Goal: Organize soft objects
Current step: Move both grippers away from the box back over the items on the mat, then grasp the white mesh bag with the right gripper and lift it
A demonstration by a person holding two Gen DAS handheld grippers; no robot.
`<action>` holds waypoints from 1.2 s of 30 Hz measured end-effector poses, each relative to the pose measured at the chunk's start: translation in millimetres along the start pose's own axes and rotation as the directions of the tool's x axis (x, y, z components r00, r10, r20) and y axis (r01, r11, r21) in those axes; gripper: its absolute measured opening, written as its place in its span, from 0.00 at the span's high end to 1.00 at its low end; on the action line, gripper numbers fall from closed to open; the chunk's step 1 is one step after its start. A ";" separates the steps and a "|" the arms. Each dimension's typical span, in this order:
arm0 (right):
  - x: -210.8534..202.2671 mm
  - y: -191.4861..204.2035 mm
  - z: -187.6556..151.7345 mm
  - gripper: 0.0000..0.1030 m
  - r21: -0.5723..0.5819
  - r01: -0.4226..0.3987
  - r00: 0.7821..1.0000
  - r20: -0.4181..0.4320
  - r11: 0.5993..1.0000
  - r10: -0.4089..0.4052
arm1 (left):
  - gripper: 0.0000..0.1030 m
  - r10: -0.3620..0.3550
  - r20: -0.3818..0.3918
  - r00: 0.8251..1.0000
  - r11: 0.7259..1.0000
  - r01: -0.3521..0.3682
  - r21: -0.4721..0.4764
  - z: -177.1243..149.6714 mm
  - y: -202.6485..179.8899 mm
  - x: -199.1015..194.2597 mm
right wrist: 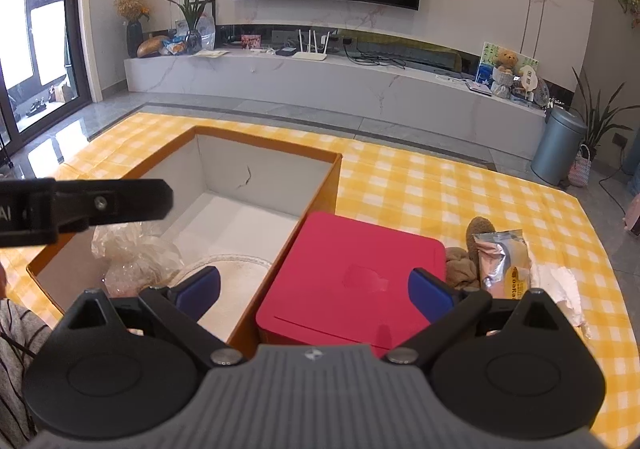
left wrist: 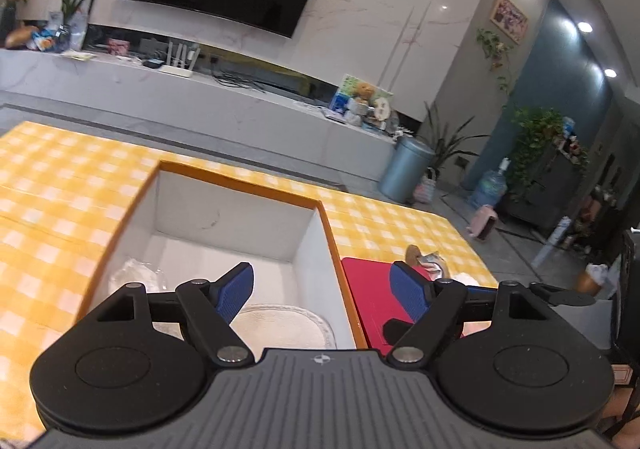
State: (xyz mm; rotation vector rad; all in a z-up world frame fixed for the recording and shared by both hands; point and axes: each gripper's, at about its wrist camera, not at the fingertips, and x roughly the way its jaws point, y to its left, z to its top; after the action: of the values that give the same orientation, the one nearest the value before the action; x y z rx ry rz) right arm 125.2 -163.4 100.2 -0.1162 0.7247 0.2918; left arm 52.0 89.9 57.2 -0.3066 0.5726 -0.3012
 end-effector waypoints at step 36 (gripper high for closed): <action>-13.6 -217.2 -81.4 0.10 0.275 0.311 0.933 -0.271 0.910 -0.237 | 0.12 0.003 -0.259 0.966 0.920 0.099 0.379 -43.2 -178.6 111.5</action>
State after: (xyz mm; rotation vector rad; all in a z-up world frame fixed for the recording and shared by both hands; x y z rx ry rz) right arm 129.5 -390.1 49.6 0.0523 0.9669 -0.1144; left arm 82.3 -121.6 34.1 0.1074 0.7445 -0.4987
